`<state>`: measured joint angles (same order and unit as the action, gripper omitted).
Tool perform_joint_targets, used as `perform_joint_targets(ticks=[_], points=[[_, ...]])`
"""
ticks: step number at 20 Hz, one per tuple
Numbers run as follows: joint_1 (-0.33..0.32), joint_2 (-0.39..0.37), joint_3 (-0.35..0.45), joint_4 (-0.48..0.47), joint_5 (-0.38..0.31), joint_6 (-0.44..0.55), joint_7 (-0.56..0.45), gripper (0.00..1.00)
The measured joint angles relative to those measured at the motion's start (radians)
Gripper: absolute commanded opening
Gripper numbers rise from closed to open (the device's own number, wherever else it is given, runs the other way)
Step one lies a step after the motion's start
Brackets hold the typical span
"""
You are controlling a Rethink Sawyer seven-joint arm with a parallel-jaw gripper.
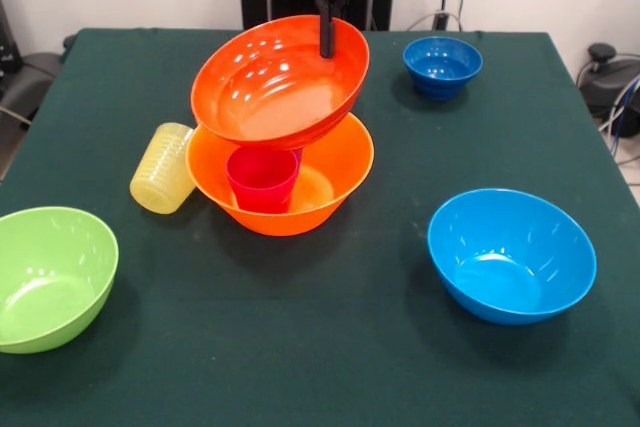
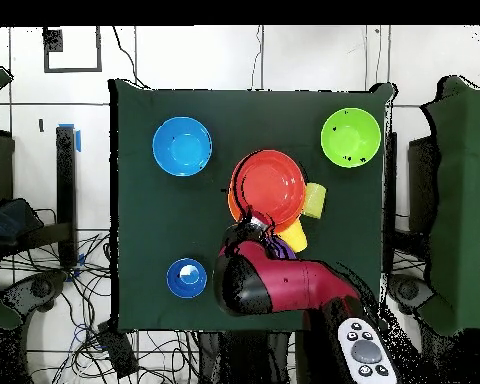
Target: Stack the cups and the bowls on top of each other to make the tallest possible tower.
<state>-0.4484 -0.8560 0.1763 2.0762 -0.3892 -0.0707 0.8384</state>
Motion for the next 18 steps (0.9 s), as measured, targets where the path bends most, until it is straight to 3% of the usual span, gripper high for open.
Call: perform_joint_targets(ticks=[18], points=[[-0.006,0.055,-0.010,0.004,-0.041,-0.095,0.004,0.00]])
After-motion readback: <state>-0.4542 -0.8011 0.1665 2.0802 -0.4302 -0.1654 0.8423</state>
